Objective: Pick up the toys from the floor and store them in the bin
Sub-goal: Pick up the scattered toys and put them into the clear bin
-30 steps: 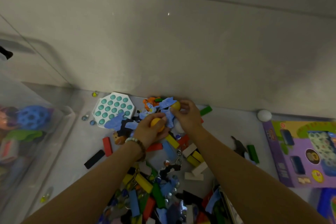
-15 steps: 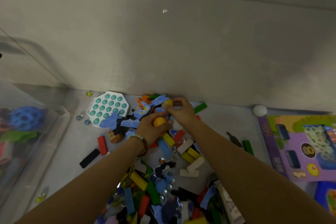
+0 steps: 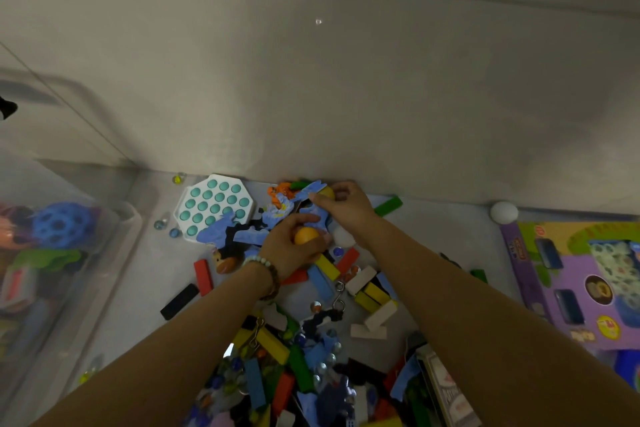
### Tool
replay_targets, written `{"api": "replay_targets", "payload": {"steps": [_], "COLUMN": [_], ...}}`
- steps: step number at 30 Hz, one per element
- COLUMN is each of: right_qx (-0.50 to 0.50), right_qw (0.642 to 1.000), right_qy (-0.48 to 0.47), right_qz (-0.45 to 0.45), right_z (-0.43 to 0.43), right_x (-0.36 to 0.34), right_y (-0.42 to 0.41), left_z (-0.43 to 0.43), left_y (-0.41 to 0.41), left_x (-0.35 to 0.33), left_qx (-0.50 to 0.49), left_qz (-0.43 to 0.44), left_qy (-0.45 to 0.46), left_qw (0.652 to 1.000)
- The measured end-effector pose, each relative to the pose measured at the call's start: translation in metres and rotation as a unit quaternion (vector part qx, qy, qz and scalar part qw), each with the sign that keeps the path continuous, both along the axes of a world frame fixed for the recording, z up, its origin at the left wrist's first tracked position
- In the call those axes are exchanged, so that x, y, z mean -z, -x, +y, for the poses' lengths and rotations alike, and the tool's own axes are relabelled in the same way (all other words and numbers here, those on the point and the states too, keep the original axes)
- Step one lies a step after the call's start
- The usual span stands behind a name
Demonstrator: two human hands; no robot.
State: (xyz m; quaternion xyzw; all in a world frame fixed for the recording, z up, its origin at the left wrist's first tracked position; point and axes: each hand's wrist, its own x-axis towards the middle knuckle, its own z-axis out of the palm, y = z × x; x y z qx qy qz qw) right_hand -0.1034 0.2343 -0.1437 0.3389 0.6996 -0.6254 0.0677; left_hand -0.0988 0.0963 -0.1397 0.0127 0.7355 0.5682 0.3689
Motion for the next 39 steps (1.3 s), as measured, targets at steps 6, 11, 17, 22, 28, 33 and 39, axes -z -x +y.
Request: {"api": "replay_targets", "payload": {"steps": [6,11,17,22,28,33,39], "right_qx": [0.023,0.073,0.071,0.063,0.093,0.193,0.225], "right_qw": [1.000,0.997,0.996,0.993,0.987,0.981,0.961], "right_qy": [-0.007,0.003,0.046,0.098,0.128,-0.035,-0.146], "right_qz": [0.015,0.033,0.020,0.015,-0.034,-0.003,-0.070], "right_z": [0.003,0.035,0.082,0.108,0.146,0.187,0.217], "right_x": [-0.002,-0.009,-0.013,-0.015,-0.019,-0.027,-0.016], "right_y": [-0.004,-0.025,-0.074,-0.108,-0.133,-0.147,-0.136], "left_z": [-0.002,0.012,0.036,0.061,0.091,0.127,0.157], "left_y": [-0.001,-0.004,0.001,0.004,-0.002,-0.013,-0.026], "left_x": [-0.003,-0.005,-0.005,-0.003,0.001,-0.007,-0.010], "left_qx": [0.032,0.059,0.145,0.197,0.209,0.097,0.032], "left_qz": [0.060,0.106,0.163,0.195,0.187,0.142,0.038], "left_qy": [0.005,0.001,0.062,0.125,0.127,0.044,-0.016], "left_qw": [0.998,0.993,0.974,0.953,0.951,0.984,0.999]}}
